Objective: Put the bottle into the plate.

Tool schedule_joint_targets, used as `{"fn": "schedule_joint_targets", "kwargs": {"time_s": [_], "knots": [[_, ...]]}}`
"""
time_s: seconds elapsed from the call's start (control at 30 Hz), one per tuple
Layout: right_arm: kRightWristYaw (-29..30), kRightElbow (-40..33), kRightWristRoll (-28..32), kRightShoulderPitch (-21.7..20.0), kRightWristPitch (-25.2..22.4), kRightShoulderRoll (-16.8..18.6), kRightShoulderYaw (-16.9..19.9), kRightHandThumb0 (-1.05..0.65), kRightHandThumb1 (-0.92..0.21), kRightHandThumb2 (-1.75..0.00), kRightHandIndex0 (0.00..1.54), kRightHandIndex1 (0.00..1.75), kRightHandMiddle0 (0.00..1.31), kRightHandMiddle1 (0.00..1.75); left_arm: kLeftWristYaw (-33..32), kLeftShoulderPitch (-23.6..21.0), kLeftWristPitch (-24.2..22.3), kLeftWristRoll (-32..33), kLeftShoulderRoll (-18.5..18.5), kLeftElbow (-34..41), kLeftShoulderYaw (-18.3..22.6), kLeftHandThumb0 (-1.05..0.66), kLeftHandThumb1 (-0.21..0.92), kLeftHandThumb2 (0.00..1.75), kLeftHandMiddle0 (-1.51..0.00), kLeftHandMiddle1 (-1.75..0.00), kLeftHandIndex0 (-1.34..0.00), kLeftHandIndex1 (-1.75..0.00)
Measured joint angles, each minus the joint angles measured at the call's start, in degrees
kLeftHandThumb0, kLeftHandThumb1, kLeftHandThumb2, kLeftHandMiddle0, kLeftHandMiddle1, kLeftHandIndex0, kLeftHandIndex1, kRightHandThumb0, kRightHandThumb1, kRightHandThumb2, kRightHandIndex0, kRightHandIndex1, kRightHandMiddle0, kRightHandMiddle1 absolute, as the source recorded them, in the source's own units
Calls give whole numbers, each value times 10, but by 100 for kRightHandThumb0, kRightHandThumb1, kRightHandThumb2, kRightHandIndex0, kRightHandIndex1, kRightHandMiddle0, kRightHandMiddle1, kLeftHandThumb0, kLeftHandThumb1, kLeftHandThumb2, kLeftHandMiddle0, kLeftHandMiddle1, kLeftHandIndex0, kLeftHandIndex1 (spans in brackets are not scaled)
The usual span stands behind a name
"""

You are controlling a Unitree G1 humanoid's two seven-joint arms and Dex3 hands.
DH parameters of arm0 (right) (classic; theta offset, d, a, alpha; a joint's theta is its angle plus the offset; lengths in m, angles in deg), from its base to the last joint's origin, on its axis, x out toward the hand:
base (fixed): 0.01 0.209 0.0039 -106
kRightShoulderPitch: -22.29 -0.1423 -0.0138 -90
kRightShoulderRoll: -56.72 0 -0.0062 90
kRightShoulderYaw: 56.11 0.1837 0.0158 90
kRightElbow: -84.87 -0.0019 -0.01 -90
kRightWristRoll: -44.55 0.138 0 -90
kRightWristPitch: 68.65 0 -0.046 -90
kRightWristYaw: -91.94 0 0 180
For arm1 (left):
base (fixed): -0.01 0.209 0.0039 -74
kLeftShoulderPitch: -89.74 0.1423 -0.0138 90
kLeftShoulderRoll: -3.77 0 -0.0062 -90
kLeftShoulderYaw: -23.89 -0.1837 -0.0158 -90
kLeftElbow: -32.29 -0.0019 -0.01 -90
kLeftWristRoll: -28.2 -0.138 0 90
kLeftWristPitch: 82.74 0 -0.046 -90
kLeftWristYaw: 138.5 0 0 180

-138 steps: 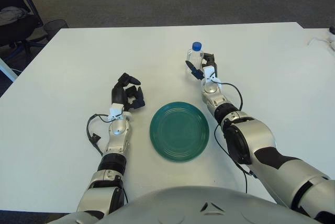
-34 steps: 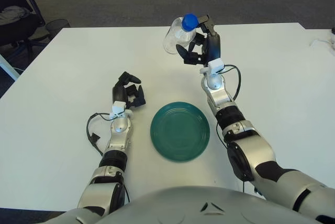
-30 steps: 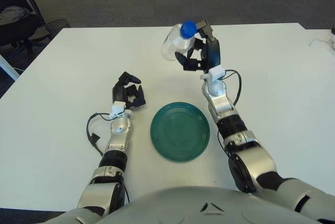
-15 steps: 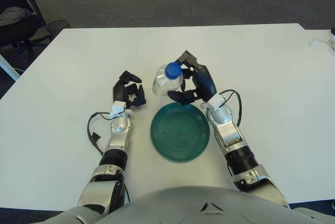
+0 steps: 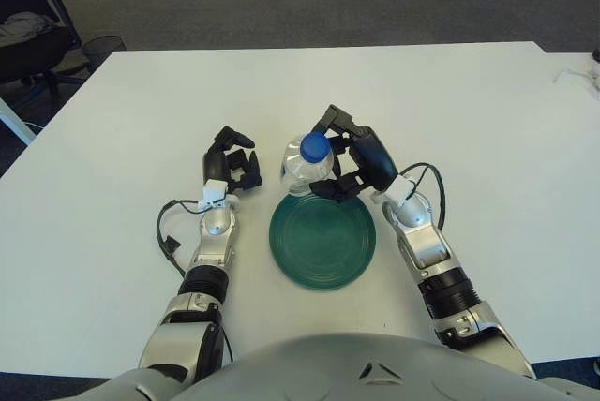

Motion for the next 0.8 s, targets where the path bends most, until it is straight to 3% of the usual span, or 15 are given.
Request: {"fn": "schedule_joint_targets", "kwargs": {"time_s": [0.5, 0.8], "knots": [[-25, 8, 30, 0, -9, 0, 12, -27, -42, -113, 119, 175, 96, 175, 15, -7, 7, 10, -2, -14, 1, -50, 23, 142, -122, -175, -67, -175], [-3, 1, 15, 0, -20, 0, 25, -29, -42, -109, 114, 175, 93, 175, 14, -8, 7, 10, -3, -14, 1, -50, 23, 142, -122, -175, -67, -175]]}}
